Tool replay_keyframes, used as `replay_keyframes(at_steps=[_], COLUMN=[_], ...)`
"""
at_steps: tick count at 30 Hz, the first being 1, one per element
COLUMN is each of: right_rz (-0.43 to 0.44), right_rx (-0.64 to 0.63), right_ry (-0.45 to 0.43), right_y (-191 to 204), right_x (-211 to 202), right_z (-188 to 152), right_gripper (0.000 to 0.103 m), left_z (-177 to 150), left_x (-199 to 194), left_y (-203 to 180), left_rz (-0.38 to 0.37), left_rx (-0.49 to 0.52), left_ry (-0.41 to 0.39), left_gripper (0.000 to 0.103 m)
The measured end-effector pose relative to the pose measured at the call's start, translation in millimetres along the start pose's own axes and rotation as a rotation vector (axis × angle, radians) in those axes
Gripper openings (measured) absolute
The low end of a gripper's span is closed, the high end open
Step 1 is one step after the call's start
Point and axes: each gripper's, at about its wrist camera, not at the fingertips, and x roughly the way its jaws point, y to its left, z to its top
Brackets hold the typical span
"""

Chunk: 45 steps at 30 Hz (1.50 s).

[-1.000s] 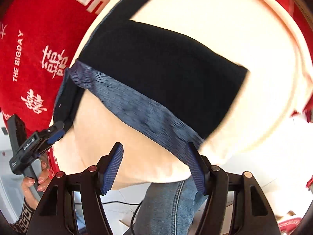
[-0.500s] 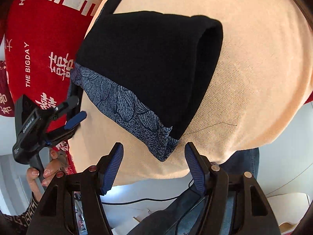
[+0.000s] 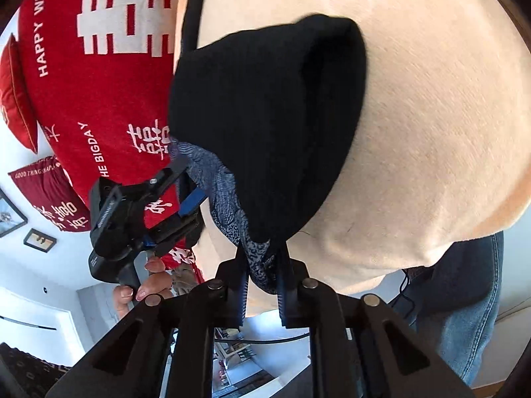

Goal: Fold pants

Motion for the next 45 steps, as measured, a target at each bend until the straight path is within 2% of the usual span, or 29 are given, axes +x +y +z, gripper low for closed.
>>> replay_keyframes(at_steps=[1,5,10,13,16,18,19,20,21,23,25,26,28,29,30,32,35,39,41,43,44,45], right_rz=[-0.003,-0.031,-0.072,-0.116,-0.147,-0.165,-0.177,-0.205,-0.229,-0.313,-0.402,-0.455,-0.549,-0.59,-0.607,-0.594,-0.566,-0.689,-0.705,-0.727,-0.726,-0.717], right_rx=[-0.022,-0.154,-0.319,-0.415,-0.501,-0.527,-0.532,-0.539,-0.546,-0.562,-0.562,-0.562,-0.583,-0.606,-0.623,-0.643,-0.623,-0.484,-0.413,-0.414,-0.406,-0.391], right_ry=[-0.005,-0.033,-0.075,-0.086,-0.098,-0.11,-0.114,-0.119,-0.121,-0.113,-0.109,-0.108,-0.109,-0.115,-0.124,-0.135,-0.133,-0.16,-0.192,-0.247,-0.26,-0.251], right_y=[11,65,133,176,213,231,231,236,240,240,231,225,216,216,217,221,211,168,149,148,146,144], right_x=[-5,-27,-52,-50,-51,-47,-41,-33,-25,-4,13,23,35,39,38,29,8,-5,-3,0,4,8], right_z=[4,33,101,155,210,240,252,268,279,302,317,324,331,332,332,319,290,272,279,287,294,301], right_gripper=[0.015,0.015,0.015,0.015,0.015,0.015,0.015,0.015,0.015,0.016,0.019,0.022,0.044,0.065,0.072,0.072,0.072,0.071,0.065,0.061,0.054,0.026], left_z=[0,9,56,93,120,132,134,135,136,142,149,152,160,164,165,170,172,175,176,177,178,180], left_x=[0,-25,-53,-61,-78,-93,-100,-107,-112,-110,-99,-91,-70,-59,-52,-35,-31,-30,-32,-33,-33,-29], left_y=[-2,-20,-55,-72,-87,-86,-83,-78,-71,-56,-32,-20,5,18,28,45,45,46,47,48,49,46], left_rz=[0.001,-0.044,-0.079,-0.042,0.033,0.114,0.147,0.177,0.213,0.283,0.345,0.372,0.446,0.482,0.512,0.537,0.559,0.566,0.562,0.564,0.566,0.571], left_rx=[-0.003,-0.002,0.035,0.072,0.109,0.12,0.118,0.114,0.11,0.086,0.019,-0.009,-0.063,-0.082,-0.096,-0.131,-0.12,-0.122,-0.12,-0.11,-0.105,-0.101], left_ry=[-0.002,-0.078,-0.179,-0.225,-0.306,-0.361,-0.394,-0.435,-0.466,-0.451,-0.422,-0.409,-0.377,-0.356,-0.339,-0.291,-0.314,-0.31,-0.306,-0.305,-0.306,-0.308], left_gripper=[0.023,0.023,0.023,0.023,0.024,0.042,0.069,0.079,0.079,0.079,0.079,0.079,0.079,0.079,0.079,0.079,0.079,0.079,0.079,0.079,0.08,0.081])
